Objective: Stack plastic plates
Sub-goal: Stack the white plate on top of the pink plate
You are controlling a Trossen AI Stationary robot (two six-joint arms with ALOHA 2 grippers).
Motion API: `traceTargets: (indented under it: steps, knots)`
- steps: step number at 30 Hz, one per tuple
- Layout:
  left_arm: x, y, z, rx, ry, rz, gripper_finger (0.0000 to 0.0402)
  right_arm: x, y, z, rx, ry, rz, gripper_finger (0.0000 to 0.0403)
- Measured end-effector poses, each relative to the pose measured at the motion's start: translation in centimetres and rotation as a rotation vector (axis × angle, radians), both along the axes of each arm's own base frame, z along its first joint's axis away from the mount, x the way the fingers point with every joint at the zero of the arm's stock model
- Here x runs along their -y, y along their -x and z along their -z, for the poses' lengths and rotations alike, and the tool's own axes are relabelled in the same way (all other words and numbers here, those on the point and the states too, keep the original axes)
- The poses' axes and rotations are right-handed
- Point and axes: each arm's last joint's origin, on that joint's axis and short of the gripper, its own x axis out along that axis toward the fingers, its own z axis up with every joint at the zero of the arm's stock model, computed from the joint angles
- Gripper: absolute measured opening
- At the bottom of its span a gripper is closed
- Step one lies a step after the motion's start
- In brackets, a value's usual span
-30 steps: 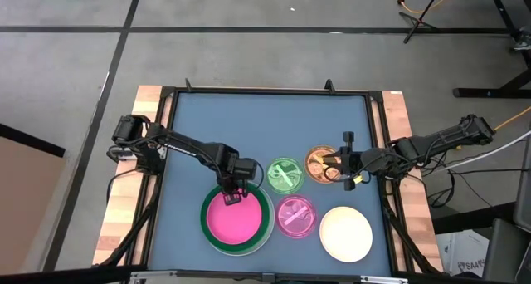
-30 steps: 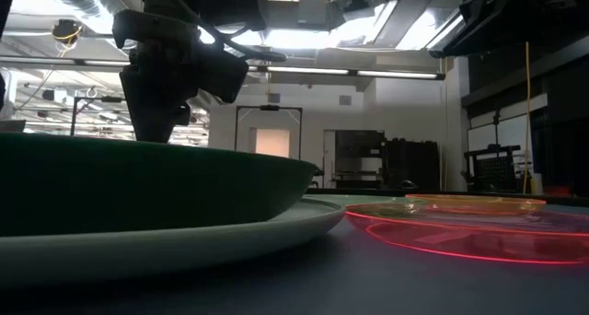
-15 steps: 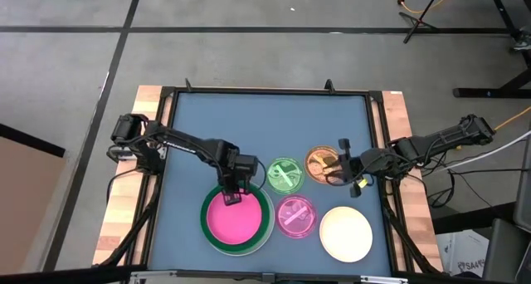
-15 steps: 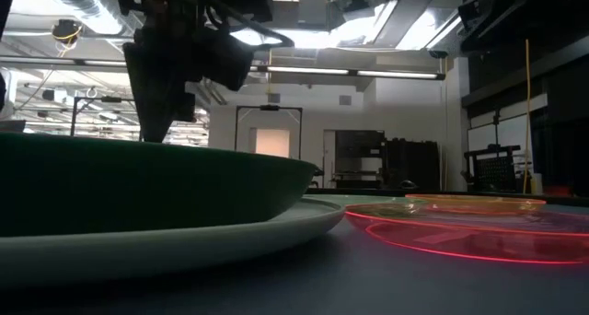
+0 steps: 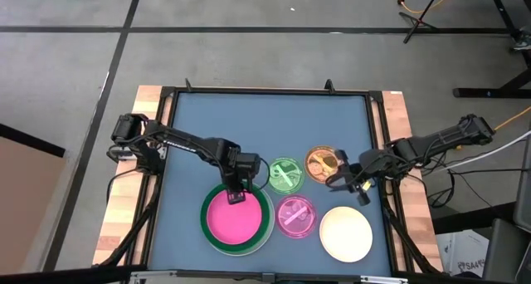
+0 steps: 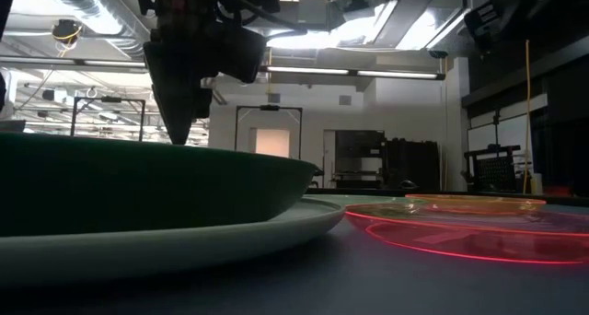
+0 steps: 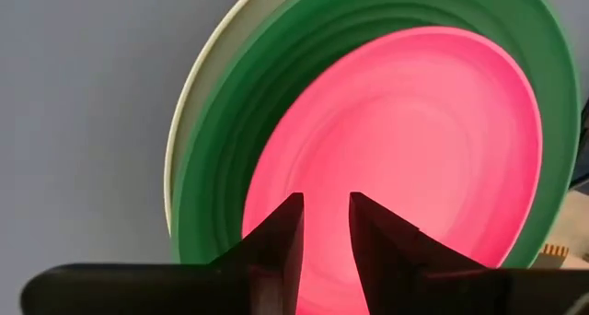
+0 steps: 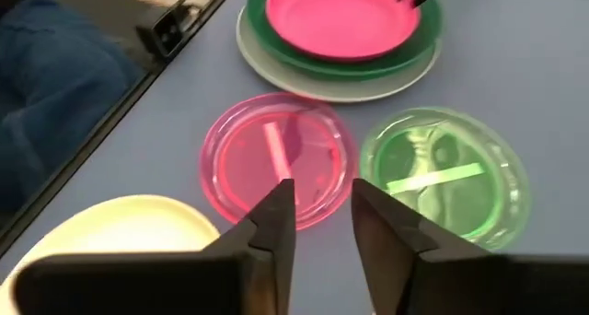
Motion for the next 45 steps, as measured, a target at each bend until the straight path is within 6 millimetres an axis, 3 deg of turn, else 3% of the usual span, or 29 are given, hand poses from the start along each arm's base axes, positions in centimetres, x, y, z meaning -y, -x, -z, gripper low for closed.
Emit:
traceTargets:
  steps: [6, 11, 22, 38, 45]
  knots:
    - [-0.1, -0.1, 0.0, 0.009, -0.022, -0.006, 0.0082, -0.7, -1.2, 1.6, -0.112, -0.012, -0.061, 0.0173]
    - [-0.1, -0.1, 0.0, 0.016, -0.043, -0.012, 0.0082, -1.2, -2.2, 3.4, -0.242, -0.010, -0.102, 0.0200]
    - [-0.1, -0.1, 0.0, 0.018, -0.045, -0.013, 0.0082, -2.0, -3.8, 7.2, -0.473, 0.013, -0.135, 0.0198]
    - [-0.1, -0.2, 0.0, 0.019, -0.045, -0.013, 0.0082, -2.3, -4.2, 9.3, -0.579, 0.042, -0.196, 0.0198]
    - [-0.1, -0.2, 0.0, 0.021, -0.045, -0.012, 0.0082, -4.2, -3.9, 11.0, -0.646, 0.109, -0.265, 0.0198]
